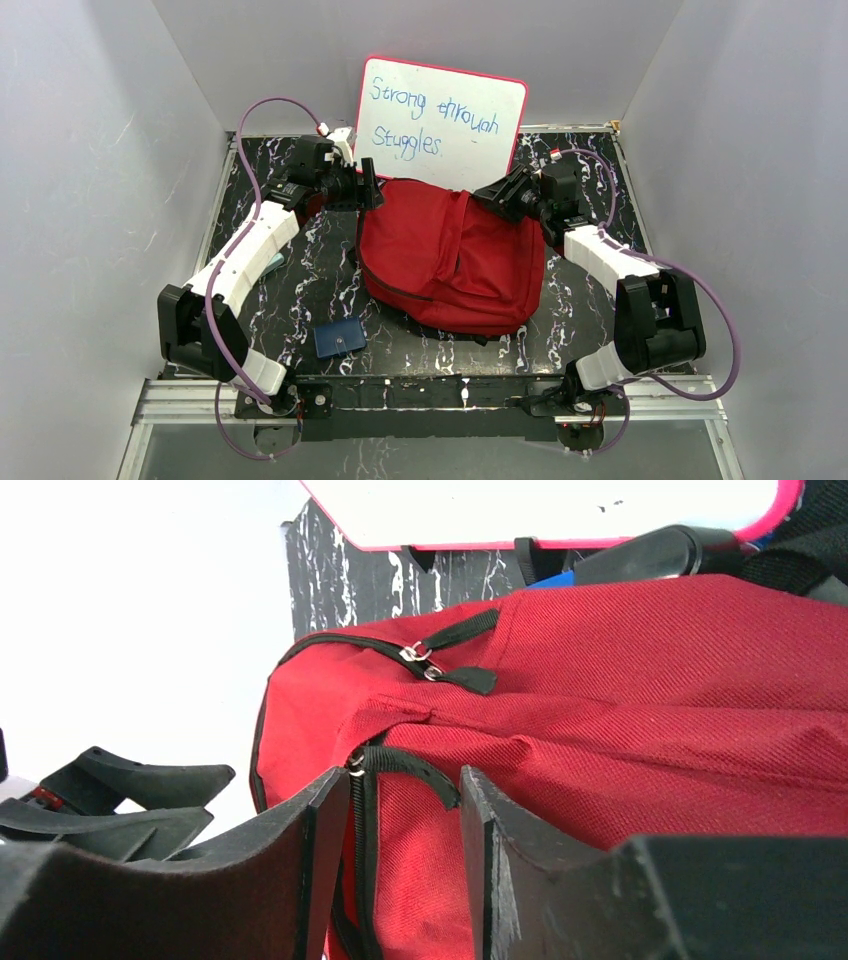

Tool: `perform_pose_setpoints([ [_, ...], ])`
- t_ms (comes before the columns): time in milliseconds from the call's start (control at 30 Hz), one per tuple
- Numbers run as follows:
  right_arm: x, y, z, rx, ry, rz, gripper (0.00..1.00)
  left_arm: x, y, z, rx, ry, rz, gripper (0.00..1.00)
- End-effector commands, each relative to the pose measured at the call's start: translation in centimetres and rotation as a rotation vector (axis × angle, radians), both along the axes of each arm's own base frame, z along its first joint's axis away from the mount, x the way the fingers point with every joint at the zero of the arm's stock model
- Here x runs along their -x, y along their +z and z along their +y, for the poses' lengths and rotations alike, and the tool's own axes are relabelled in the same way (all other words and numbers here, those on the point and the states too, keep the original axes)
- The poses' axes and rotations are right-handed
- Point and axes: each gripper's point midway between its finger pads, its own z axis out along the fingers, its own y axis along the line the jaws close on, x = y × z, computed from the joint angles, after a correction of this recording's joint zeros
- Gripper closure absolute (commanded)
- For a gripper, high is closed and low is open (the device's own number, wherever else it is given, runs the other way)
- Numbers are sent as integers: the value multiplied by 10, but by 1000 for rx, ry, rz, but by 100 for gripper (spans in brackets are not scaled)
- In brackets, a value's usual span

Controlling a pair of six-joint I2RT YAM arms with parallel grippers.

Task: Pack the student bag
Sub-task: Zip the student bag at the center of the board.

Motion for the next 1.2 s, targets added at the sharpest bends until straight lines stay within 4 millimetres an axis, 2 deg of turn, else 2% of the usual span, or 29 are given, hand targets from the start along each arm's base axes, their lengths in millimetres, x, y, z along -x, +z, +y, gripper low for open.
perform_pose_setpoints([
  [0, -10, 16, 2, -41, 2, -69, 49, 5, 21, 2, 19, -9, -47, 28],
  [200, -11, 14, 5, -58, 21, -62, 57, 6, 22, 2, 22, -12, -48, 28],
  [500, -13, 9, 6, -61, 24, -51, 64, 7, 20, 1, 26, -18, -42, 28],
  [667, -15, 8, 5, -46, 24, -65, 77, 8, 21, 0, 27, -22, -45, 28],
  [900, -13, 25, 1, 27, 60, -182, 100, 8, 24, 1, 29, -22, -54, 28],
  [1000, -9, 34, -3, 58, 62, -233, 100, 7, 28, -4, 45, -40, -59, 28],
  [1167, 3, 43, -4, 90, 95, -292, 100, 2, 46, -30, 166, -137, -99, 27],
])
